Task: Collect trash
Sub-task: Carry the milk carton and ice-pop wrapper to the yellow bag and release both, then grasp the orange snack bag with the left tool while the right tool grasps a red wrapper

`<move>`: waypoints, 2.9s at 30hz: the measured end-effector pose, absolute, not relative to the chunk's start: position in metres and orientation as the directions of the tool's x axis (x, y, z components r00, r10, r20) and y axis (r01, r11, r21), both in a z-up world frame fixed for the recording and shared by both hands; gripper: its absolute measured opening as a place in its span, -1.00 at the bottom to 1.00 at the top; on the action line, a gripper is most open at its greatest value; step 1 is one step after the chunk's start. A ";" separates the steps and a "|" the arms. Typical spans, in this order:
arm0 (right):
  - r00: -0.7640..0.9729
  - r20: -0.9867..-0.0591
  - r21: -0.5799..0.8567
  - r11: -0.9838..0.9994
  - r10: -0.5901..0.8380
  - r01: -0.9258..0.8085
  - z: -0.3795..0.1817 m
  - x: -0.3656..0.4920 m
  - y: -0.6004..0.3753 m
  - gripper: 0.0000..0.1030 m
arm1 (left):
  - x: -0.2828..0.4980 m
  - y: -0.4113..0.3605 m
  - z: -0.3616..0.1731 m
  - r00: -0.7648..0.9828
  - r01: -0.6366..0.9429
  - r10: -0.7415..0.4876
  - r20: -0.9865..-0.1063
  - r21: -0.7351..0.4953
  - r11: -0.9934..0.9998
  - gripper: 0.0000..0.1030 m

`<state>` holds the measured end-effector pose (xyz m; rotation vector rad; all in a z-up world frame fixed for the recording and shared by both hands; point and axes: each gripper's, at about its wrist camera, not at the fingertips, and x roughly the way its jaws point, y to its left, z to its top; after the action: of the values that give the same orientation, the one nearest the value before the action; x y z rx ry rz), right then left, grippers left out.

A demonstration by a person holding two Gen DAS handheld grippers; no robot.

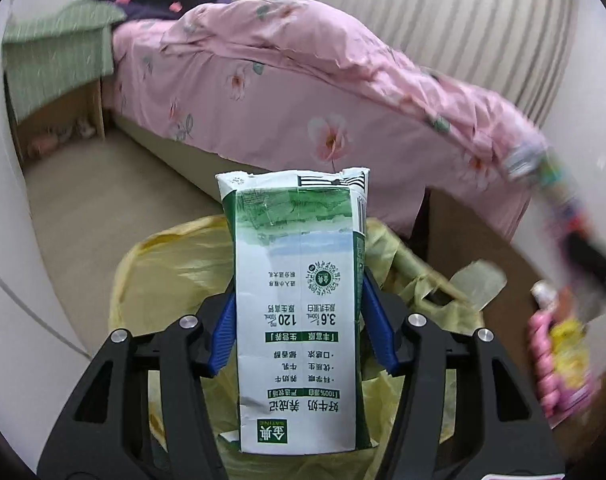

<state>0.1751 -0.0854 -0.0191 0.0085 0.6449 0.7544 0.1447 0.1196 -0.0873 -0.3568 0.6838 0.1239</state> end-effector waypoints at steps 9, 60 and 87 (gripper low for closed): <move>0.586 -0.554 0.194 0.776 0.592 -0.600 -0.047 0.202 -0.064 -0.73 | 0.162 0.133 -0.061 0.885 -0.241 0.018 -0.465 -0.425 0.872 0.02; 0.788 -0.538 0.108 0.951 0.301 -0.289 -0.027 0.072 -0.253 0.20 | 0.107 0.039 -0.029 0.820 -0.023 -0.148 -0.553 -0.290 0.957 0.80; 0.839 -0.545 -0.057 0.998 0.003 -0.040 -0.060 -0.001 -0.357 0.21 | 0.180 -0.183 -0.028 0.540 0.644 -0.583 -0.607 -0.148 0.751 0.67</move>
<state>-0.0013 -0.3572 -0.0595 -0.0666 0.5759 0.0229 0.1796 -0.1829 -0.0278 0.0967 0.6838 -0.7302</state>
